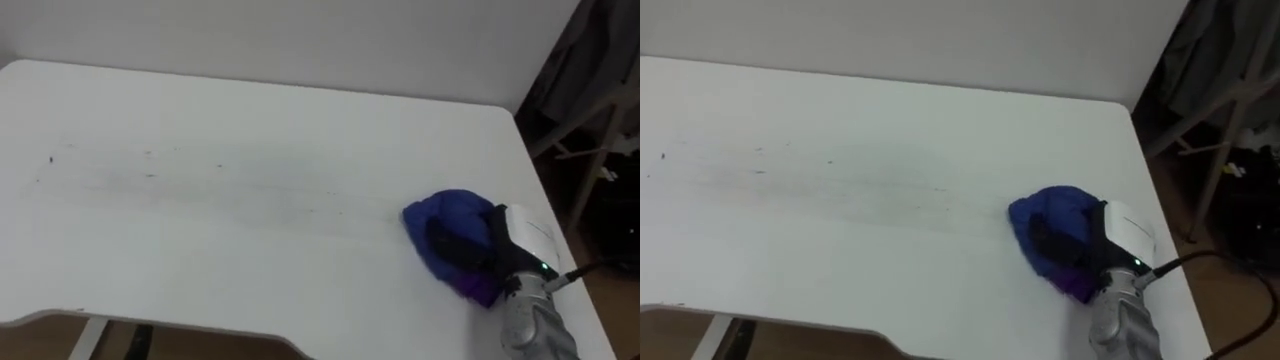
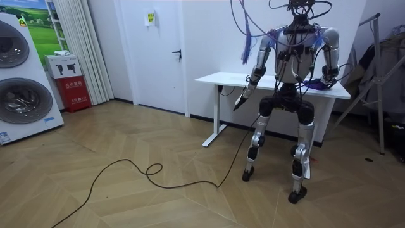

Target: Wipe table

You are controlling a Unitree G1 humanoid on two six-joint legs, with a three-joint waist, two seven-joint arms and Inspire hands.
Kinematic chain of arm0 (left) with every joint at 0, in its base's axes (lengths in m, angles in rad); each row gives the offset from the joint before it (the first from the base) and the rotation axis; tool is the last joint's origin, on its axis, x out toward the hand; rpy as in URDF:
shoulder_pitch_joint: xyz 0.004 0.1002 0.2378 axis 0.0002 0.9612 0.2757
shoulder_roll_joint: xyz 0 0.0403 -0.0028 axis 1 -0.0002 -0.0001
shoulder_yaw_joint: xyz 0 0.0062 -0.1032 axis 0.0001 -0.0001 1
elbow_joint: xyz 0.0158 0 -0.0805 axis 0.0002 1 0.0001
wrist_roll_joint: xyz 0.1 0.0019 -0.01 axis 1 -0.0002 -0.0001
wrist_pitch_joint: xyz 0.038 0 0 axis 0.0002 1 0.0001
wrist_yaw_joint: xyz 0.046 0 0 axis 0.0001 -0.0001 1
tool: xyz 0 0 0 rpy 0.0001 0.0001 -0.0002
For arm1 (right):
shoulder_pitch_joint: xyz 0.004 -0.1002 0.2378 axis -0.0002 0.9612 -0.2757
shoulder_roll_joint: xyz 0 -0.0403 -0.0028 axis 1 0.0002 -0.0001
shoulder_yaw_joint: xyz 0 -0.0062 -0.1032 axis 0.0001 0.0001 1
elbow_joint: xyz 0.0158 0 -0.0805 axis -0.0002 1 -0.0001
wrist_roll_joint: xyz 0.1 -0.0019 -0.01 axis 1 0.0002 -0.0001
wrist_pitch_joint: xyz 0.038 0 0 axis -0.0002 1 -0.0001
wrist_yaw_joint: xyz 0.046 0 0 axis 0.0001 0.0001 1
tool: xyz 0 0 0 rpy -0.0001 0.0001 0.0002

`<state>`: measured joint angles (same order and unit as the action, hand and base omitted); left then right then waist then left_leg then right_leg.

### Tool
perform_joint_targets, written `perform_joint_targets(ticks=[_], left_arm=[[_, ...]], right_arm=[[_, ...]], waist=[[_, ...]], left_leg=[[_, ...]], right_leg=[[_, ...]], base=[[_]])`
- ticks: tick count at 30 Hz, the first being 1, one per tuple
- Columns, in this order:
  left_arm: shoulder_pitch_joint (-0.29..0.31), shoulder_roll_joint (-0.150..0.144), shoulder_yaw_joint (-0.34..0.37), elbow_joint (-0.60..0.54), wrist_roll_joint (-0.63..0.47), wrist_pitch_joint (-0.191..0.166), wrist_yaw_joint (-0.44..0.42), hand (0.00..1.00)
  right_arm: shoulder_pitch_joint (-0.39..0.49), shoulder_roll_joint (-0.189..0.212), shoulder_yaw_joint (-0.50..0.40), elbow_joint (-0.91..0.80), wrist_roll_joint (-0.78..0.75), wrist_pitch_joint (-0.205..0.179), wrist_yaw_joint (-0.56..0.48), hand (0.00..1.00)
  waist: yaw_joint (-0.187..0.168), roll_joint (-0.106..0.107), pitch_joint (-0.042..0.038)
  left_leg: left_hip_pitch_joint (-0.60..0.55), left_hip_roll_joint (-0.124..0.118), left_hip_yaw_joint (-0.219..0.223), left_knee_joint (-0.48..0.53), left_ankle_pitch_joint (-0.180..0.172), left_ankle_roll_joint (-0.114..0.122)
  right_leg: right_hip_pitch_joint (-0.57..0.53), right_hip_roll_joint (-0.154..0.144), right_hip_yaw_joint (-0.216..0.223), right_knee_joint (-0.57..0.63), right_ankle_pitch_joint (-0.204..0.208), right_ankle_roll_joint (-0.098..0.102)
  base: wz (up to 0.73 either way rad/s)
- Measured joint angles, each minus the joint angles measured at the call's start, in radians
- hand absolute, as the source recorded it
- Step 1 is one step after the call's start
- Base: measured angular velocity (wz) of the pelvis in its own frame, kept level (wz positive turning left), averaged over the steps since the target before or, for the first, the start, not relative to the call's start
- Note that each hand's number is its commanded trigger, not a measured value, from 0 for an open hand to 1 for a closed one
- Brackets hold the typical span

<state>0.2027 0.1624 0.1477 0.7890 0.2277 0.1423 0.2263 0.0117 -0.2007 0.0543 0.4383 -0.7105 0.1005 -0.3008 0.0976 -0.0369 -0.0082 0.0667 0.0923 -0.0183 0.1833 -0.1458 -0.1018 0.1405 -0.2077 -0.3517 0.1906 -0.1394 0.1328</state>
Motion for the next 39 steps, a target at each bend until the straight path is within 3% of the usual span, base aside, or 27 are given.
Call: perform_joint_targets(ticks=[4,11,17,21,30,35,39], left_arm=[[0.002,0.004,0.006,-0.007,-0.001,0.000,-0.044,0.00],[-0.015,0.008,0.016,-0.010,-0.028,-0.009,-0.079,0.00],[-0.022,0.013,0.047,-0.024,-0.028,-0.014,-0.104,0.00],[-0.029,0.013,0.050,-0.025,-0.018,-0.014,-0.137,0.00],[0.007,0.014,0.168,-0.045,-0.018,-0.020,-0.156,0.00],[0.019,0.015,0.227,-0.047,-0.015,-0.017,-0.160,0.00],[0.045,0.021,0.257,-0.055,0.003,0.005,-0.161,0.00]], right_arm=[[0.000,-0.016,-0.051,-0.121,-0.001,0.002,0.028,0.00],[-0.003,-0.087,-0.151,-0.225,0.052,0.001,0.030,0.00],[-0.004,-0.114,-0.206,-0.310,0.078,0.001,0.016,0.00],[-0.004,-0.117,-0.250,-0.368,0.077,0.002,0.016,0.00],[-0.003,-0.124,-0.446,-0.450,0.216,0.001,-0.047,0.00],[0.015,-0.158,-0.544,-0.410,0.226,0.013,-0.058,0.00],[0.056,-0.177,-0.631,-0.326,0.265,0.055,-0.080,0.00]], waist=[[-0.038,0.008,0.0040],[-0.043,0.008,0.0041],[-0.062,-0.012,0.0146],[-0.071,-0.014,0.0132],[-0.095,-0.021,0.0109],[-0.125,-0.022,0.0097],[-0.153,-0.029,0.0068]], left_leg=[[-0.003,0.000,0.011,-0.003,0.000,0.000],[0.003,0.002,0.037,-0.020,0.000,0.001],[0.005,0.004,0.059,-0.024,0.000,0.001],[0.003,0.004,0.068,-0.030,0.000,0.001],[0.006,0.006,0.078,-0.032,-0.001,0.002],[0.008,0.008,0.083,-0.032,-0.004,0.002],[0.010,0.008,0.088,-0.032,-0.004,0.003]], right_leg=[[-0.013,0.000,0.013,0.001,0.001,0.001],[-0.032,0.000,0.036,0.001,0.000,0.002],[-0.038,0.000,0.052,0.003,0.000,0.002],[-0.050,0.000,0.057,0.004,0.000,0.002],[-0.061,-0.001,0.055,0.011,0.000,0.003],[-0.056,-0.001,0.057,0.012,-0.001,0.003],[-0.058,-0.001,0.061,0.015,-0.001,0.003]], base=[[-0.09],[-0.11],[-0.08],[-0.06],[-0.02],[-0.02],[-0.03]])
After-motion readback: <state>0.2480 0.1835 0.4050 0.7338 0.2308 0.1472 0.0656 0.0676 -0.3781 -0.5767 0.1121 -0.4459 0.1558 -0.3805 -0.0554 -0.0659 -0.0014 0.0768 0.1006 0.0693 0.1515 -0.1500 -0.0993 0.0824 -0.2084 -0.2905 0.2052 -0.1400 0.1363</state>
